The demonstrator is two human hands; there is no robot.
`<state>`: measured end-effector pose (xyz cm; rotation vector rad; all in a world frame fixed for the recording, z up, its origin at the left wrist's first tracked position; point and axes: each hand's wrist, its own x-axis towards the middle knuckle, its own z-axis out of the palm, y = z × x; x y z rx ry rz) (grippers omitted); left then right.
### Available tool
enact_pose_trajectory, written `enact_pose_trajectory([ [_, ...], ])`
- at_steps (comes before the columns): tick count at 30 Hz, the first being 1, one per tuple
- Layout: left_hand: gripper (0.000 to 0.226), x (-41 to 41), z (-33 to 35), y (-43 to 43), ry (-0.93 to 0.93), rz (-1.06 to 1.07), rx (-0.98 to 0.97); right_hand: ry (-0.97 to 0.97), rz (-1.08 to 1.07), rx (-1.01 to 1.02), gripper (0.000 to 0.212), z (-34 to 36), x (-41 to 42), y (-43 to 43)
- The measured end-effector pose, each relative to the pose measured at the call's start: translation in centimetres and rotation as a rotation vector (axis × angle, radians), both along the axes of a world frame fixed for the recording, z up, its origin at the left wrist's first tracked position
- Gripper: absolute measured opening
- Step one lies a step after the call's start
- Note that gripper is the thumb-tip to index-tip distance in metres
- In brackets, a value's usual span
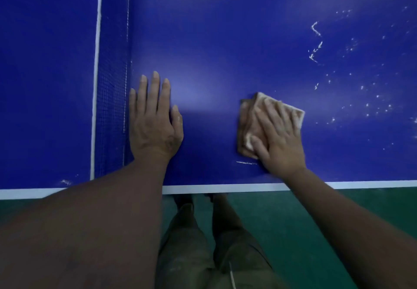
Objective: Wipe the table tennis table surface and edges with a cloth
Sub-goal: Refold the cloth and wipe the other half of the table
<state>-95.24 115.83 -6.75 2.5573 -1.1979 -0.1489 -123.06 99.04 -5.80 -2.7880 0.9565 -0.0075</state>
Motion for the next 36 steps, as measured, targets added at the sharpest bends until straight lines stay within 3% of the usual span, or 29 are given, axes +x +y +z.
enact_pose_trajectory([
  [4,0.064,0.0,-0.1,0.0,0.0,0.006,0.004,-0.017,-0.183,0.059,0.07,0.7,1.8,-0.4],
  [10,0.064,0.1,0.3,0.1,-0.022,0.0,0.011,-0.108,-0.251,0.068,0.069,-0.5,8.9,8.5],
  [16,0.064,0.1,0.1,0.2,-0.064,-0.008,-0.008,-0.057,0.012,0.022,0.07,-1.0,-0.3,7.8],
  [21,0.064,-0.5,0.3,0.2,-0.09,-0.015,0.024,-0.019,-0.219,0.004,0.069,-0.6,-8.0,1.7],
  [25,0.064,-2.4,1.1,-0.2,-0.116,-0.056,0.073,0.004,-0.323,0.015,0.07,-0.5,-6.3,0.9],
  [30,0.058,-10.5,2.3,-3.4,-0.045,0.019,-0.058,-0.068,-0.037,0.034,0.076,-1.3,-3.9,4.7],
  [36,0.06,-19.5,1.8,-9.7,0.04,0.041,-0.036,-0.071,0.065,-0.006,0.074,-1.6,-13.0,-0.7],
])
